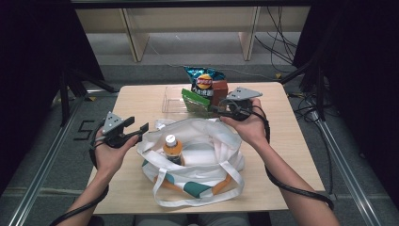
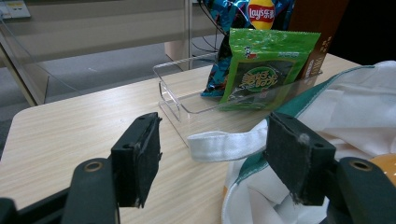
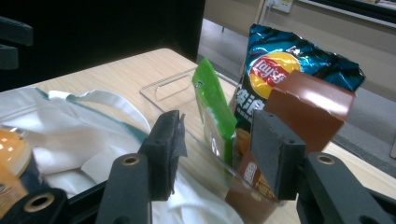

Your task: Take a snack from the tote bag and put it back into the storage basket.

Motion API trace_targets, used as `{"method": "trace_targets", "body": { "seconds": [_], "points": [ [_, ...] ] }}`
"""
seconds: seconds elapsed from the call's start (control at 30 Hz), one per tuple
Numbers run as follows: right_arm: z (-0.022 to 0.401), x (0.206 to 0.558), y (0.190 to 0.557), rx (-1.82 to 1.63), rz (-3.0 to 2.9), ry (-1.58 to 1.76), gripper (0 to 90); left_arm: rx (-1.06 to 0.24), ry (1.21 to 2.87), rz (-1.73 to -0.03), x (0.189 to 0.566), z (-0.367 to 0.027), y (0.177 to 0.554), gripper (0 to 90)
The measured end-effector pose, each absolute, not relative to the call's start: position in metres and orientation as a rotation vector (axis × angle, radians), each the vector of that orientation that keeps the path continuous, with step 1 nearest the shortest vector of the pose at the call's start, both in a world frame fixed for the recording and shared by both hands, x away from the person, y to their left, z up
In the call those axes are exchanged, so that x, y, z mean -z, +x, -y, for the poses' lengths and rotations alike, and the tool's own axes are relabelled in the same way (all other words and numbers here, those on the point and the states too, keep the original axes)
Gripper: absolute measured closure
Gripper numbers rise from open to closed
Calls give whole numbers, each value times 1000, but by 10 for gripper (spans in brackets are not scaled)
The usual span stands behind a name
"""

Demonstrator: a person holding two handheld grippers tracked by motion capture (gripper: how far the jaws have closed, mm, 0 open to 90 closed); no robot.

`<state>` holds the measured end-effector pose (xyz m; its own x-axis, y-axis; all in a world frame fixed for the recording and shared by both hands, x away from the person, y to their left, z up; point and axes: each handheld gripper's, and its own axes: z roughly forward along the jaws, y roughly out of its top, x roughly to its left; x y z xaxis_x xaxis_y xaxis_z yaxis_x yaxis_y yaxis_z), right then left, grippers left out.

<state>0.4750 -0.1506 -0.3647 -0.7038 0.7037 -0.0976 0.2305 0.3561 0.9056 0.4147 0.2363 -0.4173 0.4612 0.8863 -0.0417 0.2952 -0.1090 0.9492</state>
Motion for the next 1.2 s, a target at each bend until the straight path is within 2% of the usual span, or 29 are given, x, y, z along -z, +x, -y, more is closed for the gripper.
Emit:
{"method": "trace_targets", "body": {
  "seconds": [0.37,1.2],
  "points": [
    [170,375,450,-1349,-2101,851,512,-689,1655,-1035,419,-235,414,349],
    [203,384,427,-1383,-2041,942,486,-696,1651,-1043,420,-236,414,348]
  ]
}}
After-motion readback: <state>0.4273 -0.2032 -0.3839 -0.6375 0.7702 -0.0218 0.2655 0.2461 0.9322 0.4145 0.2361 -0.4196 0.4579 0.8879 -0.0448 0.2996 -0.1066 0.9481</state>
